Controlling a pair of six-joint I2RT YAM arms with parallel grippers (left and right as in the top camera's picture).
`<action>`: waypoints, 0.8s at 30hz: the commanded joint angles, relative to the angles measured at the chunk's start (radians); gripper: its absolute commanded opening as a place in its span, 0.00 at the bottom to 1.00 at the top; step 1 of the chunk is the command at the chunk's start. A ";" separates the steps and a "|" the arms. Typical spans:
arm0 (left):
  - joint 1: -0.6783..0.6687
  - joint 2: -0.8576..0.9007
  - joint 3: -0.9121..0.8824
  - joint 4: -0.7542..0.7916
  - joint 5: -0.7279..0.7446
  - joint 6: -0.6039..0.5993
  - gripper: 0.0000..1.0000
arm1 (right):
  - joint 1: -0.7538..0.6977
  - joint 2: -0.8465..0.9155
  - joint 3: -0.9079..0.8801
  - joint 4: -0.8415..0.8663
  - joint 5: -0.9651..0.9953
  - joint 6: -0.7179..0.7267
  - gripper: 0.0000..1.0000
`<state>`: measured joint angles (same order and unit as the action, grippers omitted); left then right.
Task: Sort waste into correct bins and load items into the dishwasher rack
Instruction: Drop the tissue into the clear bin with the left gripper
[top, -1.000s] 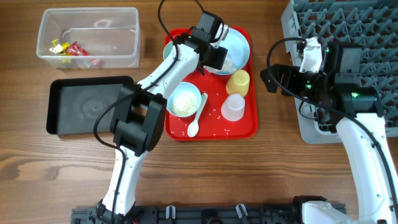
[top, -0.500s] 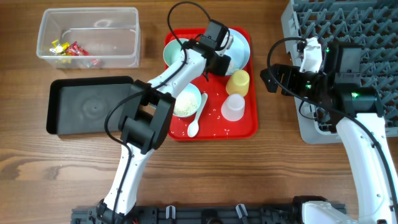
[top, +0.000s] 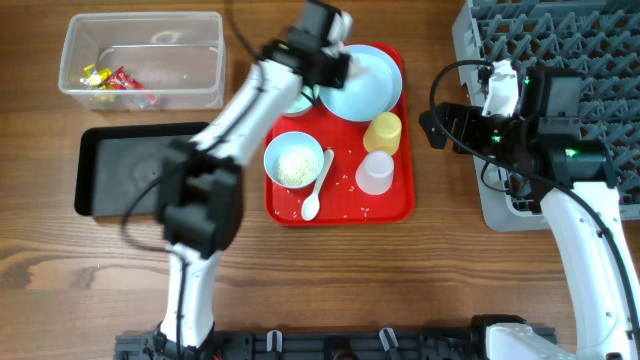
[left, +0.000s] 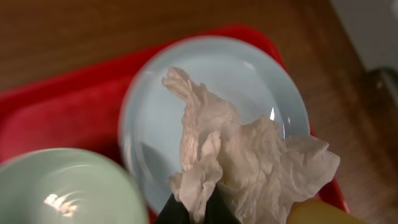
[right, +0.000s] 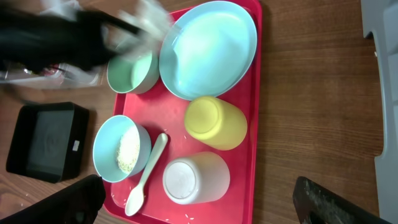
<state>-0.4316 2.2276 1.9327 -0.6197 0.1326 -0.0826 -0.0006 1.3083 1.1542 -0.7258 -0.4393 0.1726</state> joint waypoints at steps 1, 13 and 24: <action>0.098 -0.121 0.020 -0.026 0.008 -0.016 0.04 | 0.003 0.010 0.016 0.001 0.018 0.011 1.00; 0.476 -0.131 0.018 -0.141 -0.071 -0.038 0.04 | 0.003 0.010 0.016 0.007 0.018 0.011 1.00; 0.535 -0.120 0.018 -0.176 -0.069 -0.038 1.00 | 0.003 0.010 0.016 0.006 0.018 0.010 0.99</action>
<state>0.1066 2.0911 1.9488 -0.7887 0.0681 -0.1181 -0.0006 1.3083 1.1542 -0.7219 -0.4358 0.1726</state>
